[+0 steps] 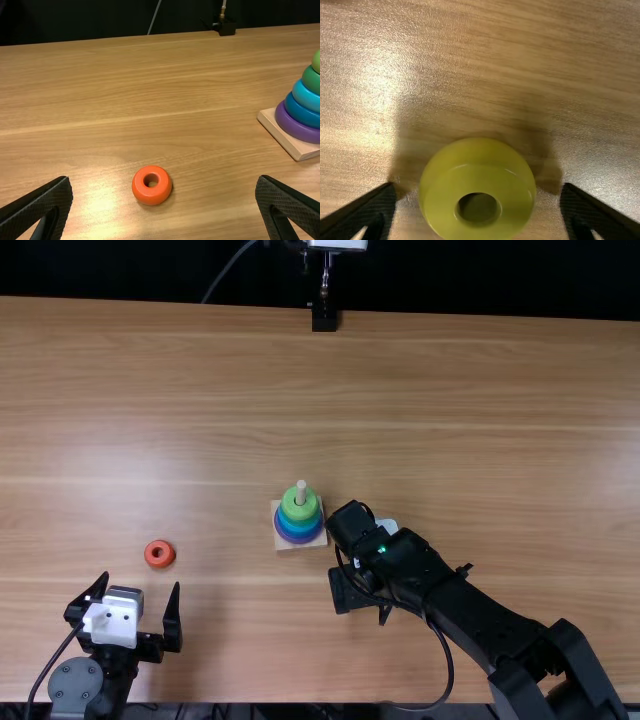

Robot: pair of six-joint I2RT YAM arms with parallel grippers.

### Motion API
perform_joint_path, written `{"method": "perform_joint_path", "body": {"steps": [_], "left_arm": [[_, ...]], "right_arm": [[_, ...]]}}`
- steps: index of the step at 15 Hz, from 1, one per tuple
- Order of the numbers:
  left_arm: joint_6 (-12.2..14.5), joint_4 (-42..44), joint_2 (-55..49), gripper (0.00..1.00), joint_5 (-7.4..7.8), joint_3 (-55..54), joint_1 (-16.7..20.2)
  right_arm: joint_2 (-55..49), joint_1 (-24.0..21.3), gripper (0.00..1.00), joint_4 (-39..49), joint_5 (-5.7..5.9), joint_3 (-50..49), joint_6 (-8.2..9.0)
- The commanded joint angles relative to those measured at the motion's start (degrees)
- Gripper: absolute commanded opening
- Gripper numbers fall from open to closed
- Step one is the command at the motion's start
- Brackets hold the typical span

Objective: Build the Hanoi tower: stack the rings onto the peg from bottom to top in this color order: purple, dark blue, light blue, dark green, light green, yellow, orange.

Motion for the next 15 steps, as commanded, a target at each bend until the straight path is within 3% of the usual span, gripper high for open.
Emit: {"method": "perform_joint_path", "body": {"steps": [1,2,8,12,15], "left_arm": [[0.82,-3.82,-0.67,1.0,1.13,-6.31,0.42],[0.82,-3.82,-0.67,1.0,1.13,-6.31,0.42],[0.82,-3.92,-0.67,1.0,1.13,-6.31,0.42],[0.82,-3.82,-0.67,1.0,1.13,-6.31,0.42],[0.82,-3.92,-0.67,1.0,1.13,-6.31,0.42]], "right_arm": [[0.89,0.33,0.08,-0.12,2.56,-0.52,2.08],[0.8,0.33,0.0,-0.12,2.87,-0.52,2.08],[-0.34,0.42,0.0,-0.12,2.87,0.89,1.97],[-9.92,0.42,0.0,-2.33,3.08,6.51,1.44],[-13.09,0.51,0.0,-11.4,2.98,12.66,1.23]]}}
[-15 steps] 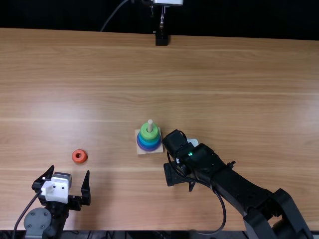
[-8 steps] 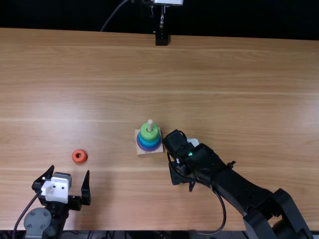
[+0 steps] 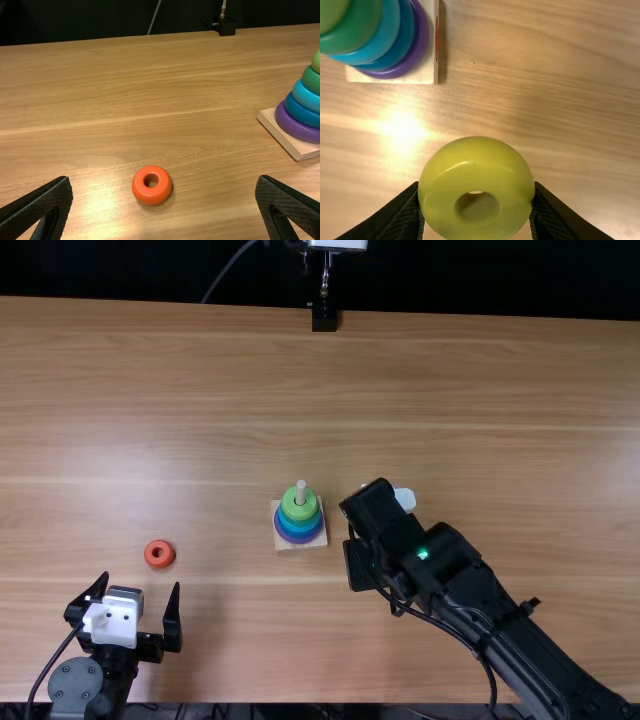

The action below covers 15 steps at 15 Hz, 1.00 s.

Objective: Build the Hanoi tower: stack the rings onto the peg from bottom to top in this color order: purple, dark blue, light blue, dark green, light green, yellow, orange.

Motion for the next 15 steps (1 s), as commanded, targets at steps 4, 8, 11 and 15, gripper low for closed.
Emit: {"method": "perform_joint_path", "body": {"steps": [4,8,11,15], "left_arm": [[0.82,-3.95,-0.67,1.0,1.05,-6.31,0.39],[0.82,-3.95,-0.67,1.0,1.05,-6.31,0.39],[0.82,-3.95,-0.67,1.0,1.15,-6.31,0.39],[0.82,-3.95,-0.67,1.0,1.15,-6.31,0.39]], "right_arm": [[0.36,0.57,0.0,-13.17,1.21,13.69,0.57],[5.02,1.98,0.0,-17.28,1.21,26.43,0.36],[10.38,2.42,0.0,-19.39,1.21,34.43,0.36],[16.44,3.3,0.0,-20.87,1.21,42.25,0.36]]}}
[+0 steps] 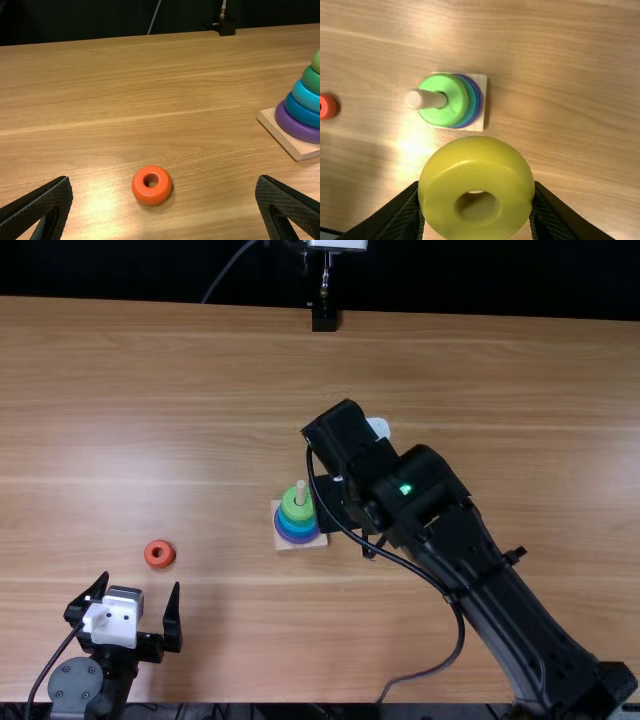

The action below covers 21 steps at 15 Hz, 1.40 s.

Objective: Build the Hanoi tower: stack the rings onto the peg from bottom to top in this color order: purple, dark blue, light blue, dark green, light green, yellow, orange.

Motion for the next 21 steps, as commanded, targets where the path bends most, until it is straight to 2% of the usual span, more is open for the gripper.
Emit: {"method": "perform_joint_path", "body": {"steps": [1,8,18,21], "left_arm": [[0.84,-3.92,-0.69,1.0,1.13,-6.31,0.42],[0.84,-3.92,-0.69,1.0,1.13,-6.31,0.42],[0.84,-3.92,-0.69,1.0,1.13,-6.31,0.42],[0.84,-3.82,-0.69,1.0,1.13,-6.31,0.42]], "right_arm": [[1.74,1.49,0.0,-0.11,0.49,3.2,0.34],[8.33,3.68,0.0,-0.11,0.49,9.97,0.44],[11.67,3.42,0.0,0.63,0.49,10.23,0.23],[13.25,3.42,0.0,0.74,0.49,10.23,-0.82]]}}
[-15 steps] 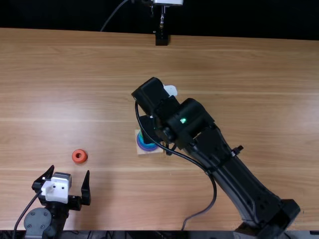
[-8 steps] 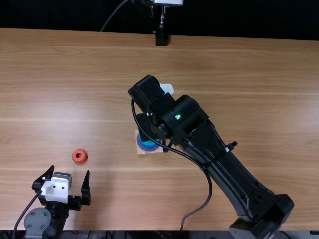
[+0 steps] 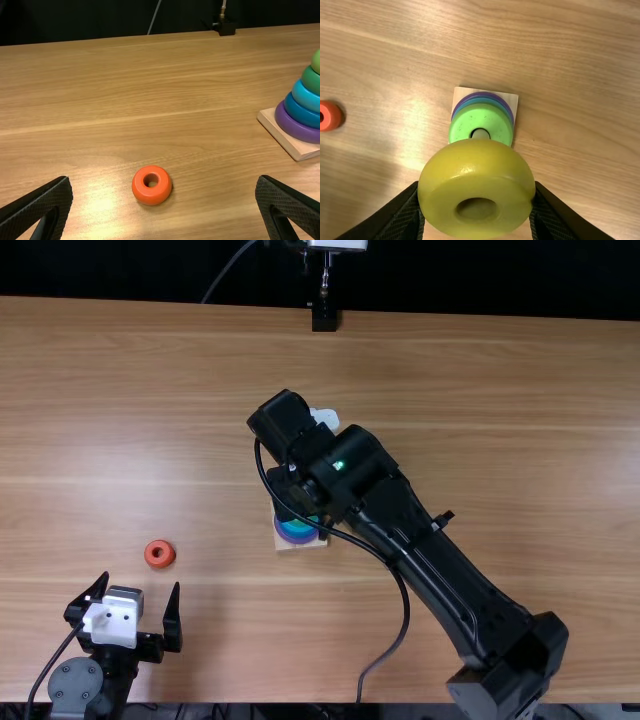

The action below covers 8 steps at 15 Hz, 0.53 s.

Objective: Build the Hanoi tower: stack the rings onto the peg from bottom to top in this color order: purple, dark blue, light blue, dark green, light green, yellow, orange.

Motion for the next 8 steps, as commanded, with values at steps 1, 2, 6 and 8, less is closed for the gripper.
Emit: {"method": "perform_joint_path", "body": {"steps": [1,2,6,8], "left_arm": [[0.82,-3.8,-0.69,1.0,1.13,-6.31,0.42],[0.82,-3.8,-0.69,1.0,1.13,-6.31,0.42],[0.82,-3.8,-0.69,1.0,1.13,-6.31,0.42],[0.82,-3.9,-0.69,1.0,1.13,-6.31,0.42]], "right_arm": [[1.19,0.14,0.0,0.1,0.11,2.46,-0.81],[1.54,0.14,0.0,0.0,0.11,3.34,-0.81],[2.68,0.05,0.0,-0.42,0.11,5.44,-0.91],[3.03,-0.04,0.0,-0.63,0.11,5.53,-0.91]]}}
